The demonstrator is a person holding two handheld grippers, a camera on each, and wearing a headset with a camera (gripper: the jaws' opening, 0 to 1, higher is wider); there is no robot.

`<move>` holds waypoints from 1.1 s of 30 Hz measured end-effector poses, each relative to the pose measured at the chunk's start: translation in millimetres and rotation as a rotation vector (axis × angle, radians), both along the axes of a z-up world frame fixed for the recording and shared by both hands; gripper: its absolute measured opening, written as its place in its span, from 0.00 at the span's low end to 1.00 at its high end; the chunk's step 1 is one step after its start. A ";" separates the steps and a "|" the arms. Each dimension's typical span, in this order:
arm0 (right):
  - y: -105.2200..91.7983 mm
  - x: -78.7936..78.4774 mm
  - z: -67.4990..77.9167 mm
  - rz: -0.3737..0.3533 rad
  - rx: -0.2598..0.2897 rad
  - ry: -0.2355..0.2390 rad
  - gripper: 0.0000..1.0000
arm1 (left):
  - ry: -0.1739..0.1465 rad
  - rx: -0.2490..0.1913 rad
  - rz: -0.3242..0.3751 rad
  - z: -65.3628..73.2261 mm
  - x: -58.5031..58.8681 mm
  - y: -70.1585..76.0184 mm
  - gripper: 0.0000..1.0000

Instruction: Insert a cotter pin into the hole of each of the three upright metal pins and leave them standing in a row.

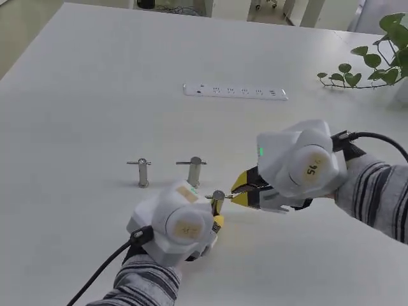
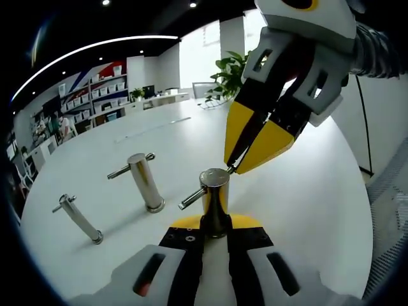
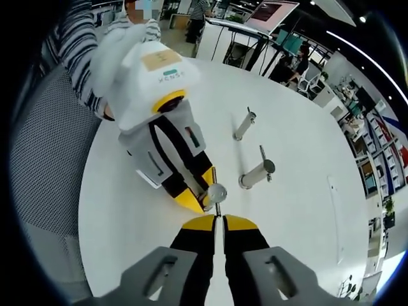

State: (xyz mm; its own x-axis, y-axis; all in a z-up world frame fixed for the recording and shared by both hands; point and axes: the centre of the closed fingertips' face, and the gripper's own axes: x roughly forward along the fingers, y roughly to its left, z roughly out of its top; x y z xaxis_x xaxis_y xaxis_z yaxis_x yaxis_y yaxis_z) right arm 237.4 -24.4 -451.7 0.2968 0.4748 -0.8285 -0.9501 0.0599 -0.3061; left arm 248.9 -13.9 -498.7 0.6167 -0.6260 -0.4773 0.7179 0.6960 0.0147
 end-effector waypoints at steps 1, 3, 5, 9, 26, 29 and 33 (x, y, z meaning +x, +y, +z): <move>0.3 -0.3 -0.2 -0.001 0.002 0.001 0.00 | 0.000 0.000 0.000 0.0 -0.1 0.1 0.10; 1.5 -1.0 -0.5 0.000 0.007 0.002 0.00 | 0.000 0.000 0.000 0.0 -0.2 0.2 0.10; 2.9 -1.2 -0.2 -0.002 0.009 0.001 0.00 | 0.000 -0.001 0.001 0.0 -0.2 0.2 0.10; 6.1 -1.8 0.9 -0.010 0.019 0.008 0.00 | 0.000 -0.001 0.001 -0.2 -0.4 0.4 0.10; 7.8 -3.5 -0.3 -0.024 0.024 0.022 0.00 | -0.001 0.001 -0.001 -0.6 -1.2 -0.4 0.10; 9.0 -2.7 -1.0 -0.019 0.025 0.018 0.00 | -0.004 0.022 -0.012 -2.0 -1.8 -0.4 0.12; 8.5 -1.1 -1.9 -0.013 0.020 0.010 0.00 | 0.004 0.012 -0.010 -1.9 -1.7 0.3 0.13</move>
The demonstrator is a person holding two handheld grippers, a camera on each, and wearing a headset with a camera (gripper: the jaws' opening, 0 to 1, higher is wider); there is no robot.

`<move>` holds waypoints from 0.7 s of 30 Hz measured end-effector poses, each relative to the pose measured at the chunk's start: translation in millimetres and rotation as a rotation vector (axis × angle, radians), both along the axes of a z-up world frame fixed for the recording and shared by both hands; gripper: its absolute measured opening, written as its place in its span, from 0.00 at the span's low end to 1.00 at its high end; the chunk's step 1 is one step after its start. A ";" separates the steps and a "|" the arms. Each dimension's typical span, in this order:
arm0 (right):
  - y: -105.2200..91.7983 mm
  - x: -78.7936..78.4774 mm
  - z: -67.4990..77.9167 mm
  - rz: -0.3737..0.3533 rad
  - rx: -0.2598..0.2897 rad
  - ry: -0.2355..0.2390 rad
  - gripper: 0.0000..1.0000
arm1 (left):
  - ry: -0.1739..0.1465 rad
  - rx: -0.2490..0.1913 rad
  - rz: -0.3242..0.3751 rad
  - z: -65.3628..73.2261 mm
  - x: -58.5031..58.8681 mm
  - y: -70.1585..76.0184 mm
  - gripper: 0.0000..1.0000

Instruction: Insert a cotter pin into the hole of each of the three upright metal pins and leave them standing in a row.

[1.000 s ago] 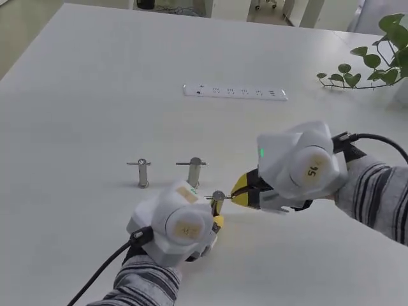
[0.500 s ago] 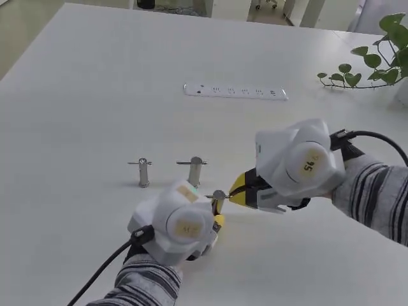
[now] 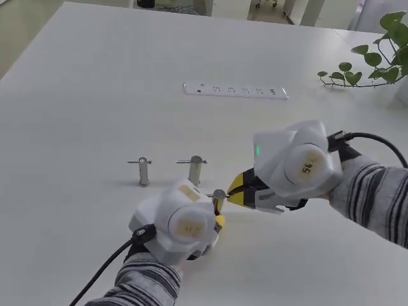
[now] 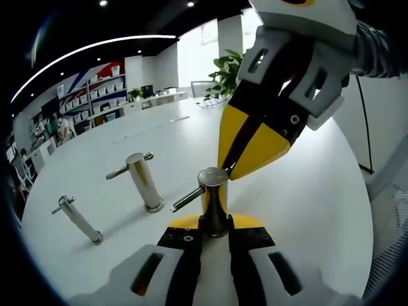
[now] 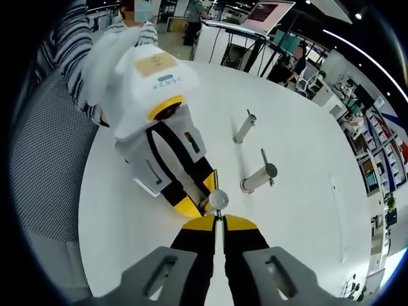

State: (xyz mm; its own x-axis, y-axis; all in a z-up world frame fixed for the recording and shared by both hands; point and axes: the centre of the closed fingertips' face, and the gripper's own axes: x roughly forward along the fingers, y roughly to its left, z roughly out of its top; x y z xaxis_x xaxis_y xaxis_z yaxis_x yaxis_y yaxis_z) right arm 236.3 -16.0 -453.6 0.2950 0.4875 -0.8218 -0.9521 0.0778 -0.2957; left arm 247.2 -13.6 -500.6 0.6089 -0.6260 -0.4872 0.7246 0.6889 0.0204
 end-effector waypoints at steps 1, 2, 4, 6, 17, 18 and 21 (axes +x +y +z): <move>-0.1 0.2 -0.1 0.002 0.000 -0.003 0.00 | 0.007 0.003 0.003 -1.1 -0.2 1.1 0.15; -0.3 0.5 -0.1 0.004 -0.001 -0.005 0.00 | 0.011 0.018 0.000 -2.7 -0.8 3.0 0.17; -1.6 0.7 0.0 0.010 -0.009 -0.007 0.03 | 0.019 0.011 0.004 -0.6 -1.2 5.5 0.19; -0.6 1.1 2.4 0.008 0.002 -0.010 0.07 | 0.021 0.017 -0.004 1.3 -2.6 8.4 0.22; 13.3 1.7 9.5 -0.095 0.137 0.117 0.15 | 0.043 -0.105 0.011 34.4 -4.8 26.4 0.40; 14.1 3.0 8.4 -0.111 0.145 0.131 0.15 | 0.036 -0.103 0.015 37.3 -4.8 29.9 0.41; 19.5 3.5 7.3 -0.134 0.182 0.172 0.14 | 0.024 -0.094 0.018 44.0 -7.5 36.1 0.44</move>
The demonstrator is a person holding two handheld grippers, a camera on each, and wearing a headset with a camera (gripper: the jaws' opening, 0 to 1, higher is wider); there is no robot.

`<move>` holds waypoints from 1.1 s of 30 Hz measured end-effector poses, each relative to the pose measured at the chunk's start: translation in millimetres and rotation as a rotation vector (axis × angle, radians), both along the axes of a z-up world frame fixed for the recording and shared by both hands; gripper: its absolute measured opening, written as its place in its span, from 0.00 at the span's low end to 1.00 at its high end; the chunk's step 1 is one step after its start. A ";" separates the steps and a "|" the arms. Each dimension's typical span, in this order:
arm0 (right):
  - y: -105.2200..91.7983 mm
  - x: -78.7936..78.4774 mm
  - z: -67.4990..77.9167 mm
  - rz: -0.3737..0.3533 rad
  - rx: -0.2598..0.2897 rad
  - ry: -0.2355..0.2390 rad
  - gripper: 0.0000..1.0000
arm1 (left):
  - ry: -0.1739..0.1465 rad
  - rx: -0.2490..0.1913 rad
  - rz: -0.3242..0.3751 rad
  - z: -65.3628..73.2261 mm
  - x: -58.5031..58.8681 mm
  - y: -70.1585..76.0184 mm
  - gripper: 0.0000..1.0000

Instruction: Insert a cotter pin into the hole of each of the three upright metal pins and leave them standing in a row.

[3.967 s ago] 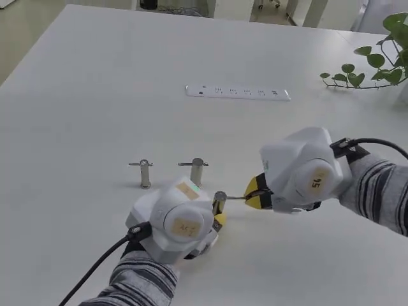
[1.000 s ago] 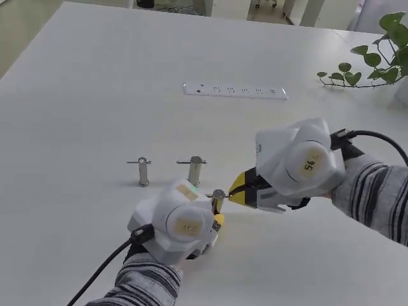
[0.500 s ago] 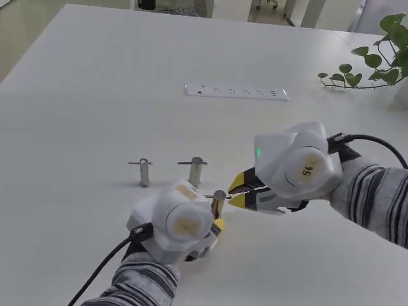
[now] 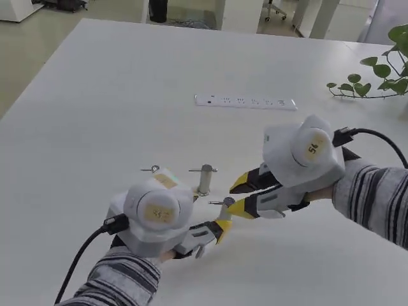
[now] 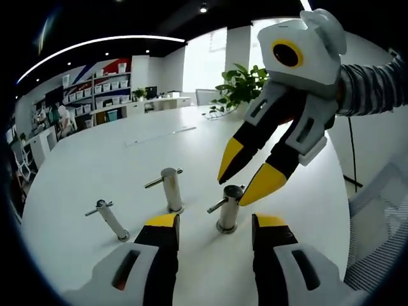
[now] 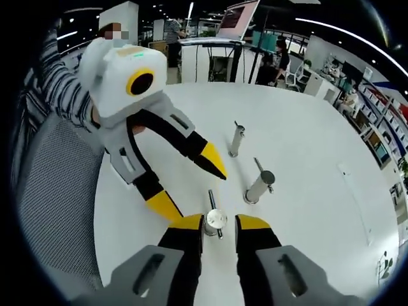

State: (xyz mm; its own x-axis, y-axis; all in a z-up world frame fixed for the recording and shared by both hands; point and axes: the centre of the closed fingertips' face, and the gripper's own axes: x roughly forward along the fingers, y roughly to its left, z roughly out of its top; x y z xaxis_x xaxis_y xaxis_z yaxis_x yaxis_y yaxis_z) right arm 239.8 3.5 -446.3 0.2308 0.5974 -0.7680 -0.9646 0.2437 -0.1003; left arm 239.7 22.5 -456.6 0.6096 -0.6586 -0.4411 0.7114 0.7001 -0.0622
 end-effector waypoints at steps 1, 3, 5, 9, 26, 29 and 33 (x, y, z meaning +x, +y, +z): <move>1.9 -0.5 -1.0 -0.002 0.006 0.015 0.14 | -0.005 0.001 0.001 1.4 -0.7 1.6 0.45; 4.2 -1.8 -2.8 -0.002 0.010 0.033 0.13 | -0.013 0.003 0.003 6.3 -3.2 5.8 0.46; 6.7 -2.7 -5.3 0.008 0.010 0.038 0.12 | -0.028 0.009 0.006 10.4 -4.7 9.5 0.48; 7.4 -2.9 -9.7 0.018 -0.007 0.045 0.12 | -0.032 0.011 0.020 15.4 -8.6 15.5 0.49; 4.0 -2.2 -9.8 0.053 -0.038 0.078 0.08 | -0.055 -0.024 0.079 36.6 -18.0 42.1 0.57; -0.2 0.3 -9.7 0.062 -0.056 0.070 0.08 | -0.044 -0.032 0.092 37.1 -17.6 47.1 0.59; -9.4 10.5 -6.7 0.059 -0.071 0.058 0.08 | -0.050 -0.039 0.107 41.9 -17.1 54.9 0.64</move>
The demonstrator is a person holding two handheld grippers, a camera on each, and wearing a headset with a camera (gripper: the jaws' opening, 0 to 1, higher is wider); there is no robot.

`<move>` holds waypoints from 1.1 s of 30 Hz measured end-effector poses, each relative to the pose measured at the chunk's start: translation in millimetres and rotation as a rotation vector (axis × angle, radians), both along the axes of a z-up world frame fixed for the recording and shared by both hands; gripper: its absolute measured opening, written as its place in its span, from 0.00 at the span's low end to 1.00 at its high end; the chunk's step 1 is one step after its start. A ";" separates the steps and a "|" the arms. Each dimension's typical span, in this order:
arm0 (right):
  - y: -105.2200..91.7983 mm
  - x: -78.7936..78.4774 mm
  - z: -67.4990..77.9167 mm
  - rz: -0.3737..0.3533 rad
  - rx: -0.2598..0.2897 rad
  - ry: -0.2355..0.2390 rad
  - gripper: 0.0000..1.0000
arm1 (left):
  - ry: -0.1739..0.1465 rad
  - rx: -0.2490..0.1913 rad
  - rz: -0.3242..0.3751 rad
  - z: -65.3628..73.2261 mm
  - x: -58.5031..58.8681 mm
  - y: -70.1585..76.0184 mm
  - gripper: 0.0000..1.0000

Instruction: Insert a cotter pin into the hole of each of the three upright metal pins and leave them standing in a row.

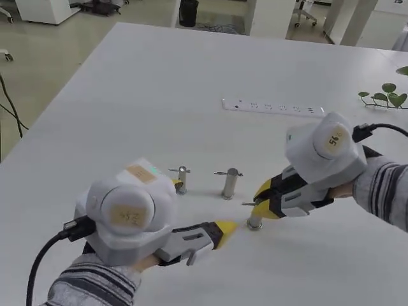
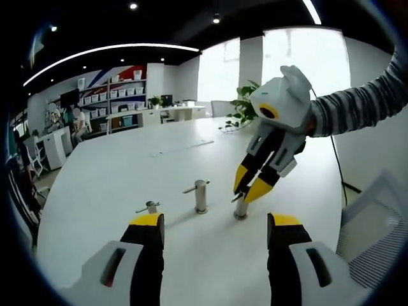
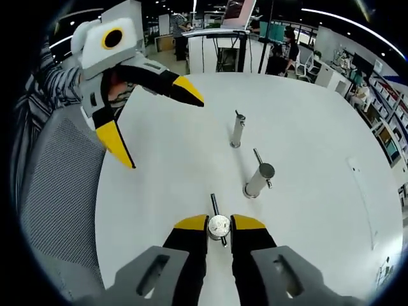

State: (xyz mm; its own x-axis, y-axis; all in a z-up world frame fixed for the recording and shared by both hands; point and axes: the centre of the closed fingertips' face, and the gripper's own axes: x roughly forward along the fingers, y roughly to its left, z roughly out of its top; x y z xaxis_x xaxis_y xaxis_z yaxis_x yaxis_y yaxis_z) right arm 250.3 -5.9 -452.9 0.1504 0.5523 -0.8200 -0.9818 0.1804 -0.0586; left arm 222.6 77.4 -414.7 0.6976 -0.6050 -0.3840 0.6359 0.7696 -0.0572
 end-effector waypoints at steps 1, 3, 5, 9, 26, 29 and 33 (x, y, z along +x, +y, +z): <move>-2.3 3.2 1.6 -0.004 -0.001 -0.003 0.08 | -0.001 -0.002 0.003 1.2 0.3 1.6 0.65; -5.0 7.4 3.3 -0.007 -0.002 -0.008 0.08 | -0.003 -0.014 0.011 3.9 1.4 5.3 0.67; -12.8 15.6 2.9 -0.012 -0.008 -0.011 0.08 | 0.012 -0.040 0.020 5.5 1.6 7.6 0.71; -19.1 24.8 2.3 -0.012 -0.030 -0.018 0.08 | -0.005 -0.022 0.044 6.9 3.8 15.4 0.73; -26.0 48.6 1.8 -0.017 -0.036 0.000 0.08 | -0.008 0.007 0.075 6.7 5.8 29.4 0.83; -27.9 53.8 1.8 -0.013 -0.043 -0.009 0.08 | -0.012 0.020 0.071 6.3 5.5 29.9 0.85; -28.6 58.5 2.1 -0.008 -0.042 -0.002 0.08 | -0.015 0.027 0.065 6.0 5.3 29.9 0.86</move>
State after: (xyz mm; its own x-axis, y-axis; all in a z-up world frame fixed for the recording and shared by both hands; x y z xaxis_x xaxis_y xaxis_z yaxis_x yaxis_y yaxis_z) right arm 308.8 -34.5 -450.9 0.1560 0.5164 -0.8420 -0.9803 0.1855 -0.0679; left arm 227.9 107.3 -408.6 0.7409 -0.5480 -0.3883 0.5852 0.8104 -0.0269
